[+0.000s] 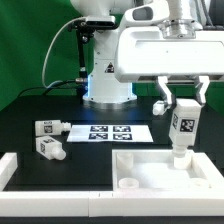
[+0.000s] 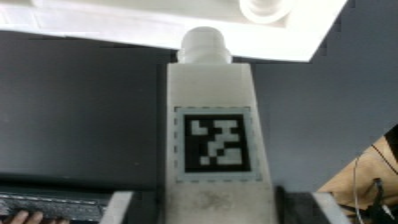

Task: Assemble one leg

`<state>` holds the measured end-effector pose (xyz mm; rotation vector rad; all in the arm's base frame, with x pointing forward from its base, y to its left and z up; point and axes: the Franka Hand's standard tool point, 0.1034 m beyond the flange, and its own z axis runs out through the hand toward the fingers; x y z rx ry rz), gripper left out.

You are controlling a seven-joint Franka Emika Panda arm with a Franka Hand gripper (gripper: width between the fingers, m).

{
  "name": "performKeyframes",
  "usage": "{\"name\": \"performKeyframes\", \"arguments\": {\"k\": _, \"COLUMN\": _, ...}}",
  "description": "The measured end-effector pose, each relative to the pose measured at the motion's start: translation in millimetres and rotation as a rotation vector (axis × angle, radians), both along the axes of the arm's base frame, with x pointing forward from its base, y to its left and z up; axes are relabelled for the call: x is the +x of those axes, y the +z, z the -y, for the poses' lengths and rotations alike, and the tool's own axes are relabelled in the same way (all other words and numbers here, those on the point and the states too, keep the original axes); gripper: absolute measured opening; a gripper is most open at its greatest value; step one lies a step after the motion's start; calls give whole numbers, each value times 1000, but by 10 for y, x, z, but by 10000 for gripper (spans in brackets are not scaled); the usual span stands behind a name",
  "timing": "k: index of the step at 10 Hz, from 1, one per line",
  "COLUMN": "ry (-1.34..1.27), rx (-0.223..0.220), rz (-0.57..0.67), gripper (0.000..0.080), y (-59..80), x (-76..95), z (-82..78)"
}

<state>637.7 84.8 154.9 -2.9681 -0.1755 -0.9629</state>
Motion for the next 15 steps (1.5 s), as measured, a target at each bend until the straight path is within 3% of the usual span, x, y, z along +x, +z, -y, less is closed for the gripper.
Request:
{"name": "performKeyframes", "arguments": {"k": 1, "ry": -8, "rx": 15, "rz": -4, "gripper": 285, "y": 27, "x": -1, "z": -64}}
{"name": "performKeyframes", "arguments": {"k": 4, "ry": -8, "rx": 8, "rz": 3, "gripper": 285, "y": -4, "x": -12, "z": -31}}
{"name": "performKeyframes", "arguments": {"k": 6, "ry": -16, "rx": 11, "rz": 11, "gripper": 286, "y": -129, "x": -83, "z": 3}}
{"name": "performKeyframes", "arguments": {"k": 8, "ry": -17, "rx": 29, "rz": 7, "gripper": 286, "y": -152, "x": -61, "z": 66}}
{"name": "performKeyframes", "arguments": {"k": 12, "ry": -11, "rx": 45, "rz": 17, "gripper": 286, "y": -298, "x": -111, "z": -137}}
{"name": "performKeyframes", "arguments": {"k": 15, "ry": -2, "rx": 40, "rz": 17, "gripper": 286, "y": -385, "x": -150, "z": -194}}
